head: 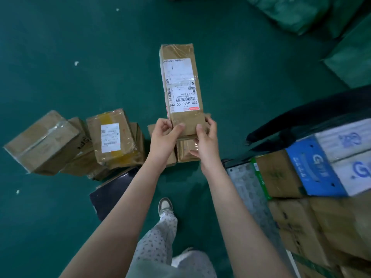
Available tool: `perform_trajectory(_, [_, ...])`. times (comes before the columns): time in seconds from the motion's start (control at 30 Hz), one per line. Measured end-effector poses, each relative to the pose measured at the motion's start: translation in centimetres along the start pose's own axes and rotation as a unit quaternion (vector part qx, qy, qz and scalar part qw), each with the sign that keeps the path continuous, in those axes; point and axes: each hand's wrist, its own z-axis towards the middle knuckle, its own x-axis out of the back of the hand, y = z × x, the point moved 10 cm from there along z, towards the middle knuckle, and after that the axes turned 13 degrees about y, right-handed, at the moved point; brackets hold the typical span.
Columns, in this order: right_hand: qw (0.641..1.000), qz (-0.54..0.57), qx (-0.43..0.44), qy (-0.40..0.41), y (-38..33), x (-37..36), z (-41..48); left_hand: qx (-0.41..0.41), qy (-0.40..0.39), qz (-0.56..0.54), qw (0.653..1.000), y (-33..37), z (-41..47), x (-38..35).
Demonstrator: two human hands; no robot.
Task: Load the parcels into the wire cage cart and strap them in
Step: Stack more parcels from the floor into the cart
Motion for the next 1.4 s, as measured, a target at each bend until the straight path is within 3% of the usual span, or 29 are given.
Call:
perform_trajectory(0.23, [0.998, 0.058, 0.023, -0.001, -1.1, 6.6, -7.0, -0.041, -0.026, -0.039, 0.998, 1.9, -8.5, 0.9])
perform_trajectory(0.53, [0.99, 0.125, -0.027, 0.053, 1.1, 19.3, -16.1, -0.002, -0.195, -0.056, 0.979, 1.6, -22.3, -2.8])
perform_trajectory(0.67, [0.974, 0.207, -0.028, 0.091, 1.7, 24.0, -19.1, -0.017, -0.257, -0.024, 0.966, 1.8, -26.9, -5.7])
perform_trajectory(0.87, [0.926, 0.301, 0.014, 0.23, 2.0, 30.3, -21.6, -0.039, -0.372, 0.03, 0.927, 1.7, -31.6, -9.7])
perform_trajectory(1.03, [0.869, 0.348, 0.022, 0.351, 2.8, 34.7, -23.5, -0.06, -0.491, 0.108, 0.862, 1.7, -35.5, -13.5])
perform_trajectory(1.4, [0.765, 0.413, 0.052, 0.491, 3.9, 39.5, -27.6, -0.088, -0.616, 0.179, 0.762, 1.6, -41.8, -18.2])
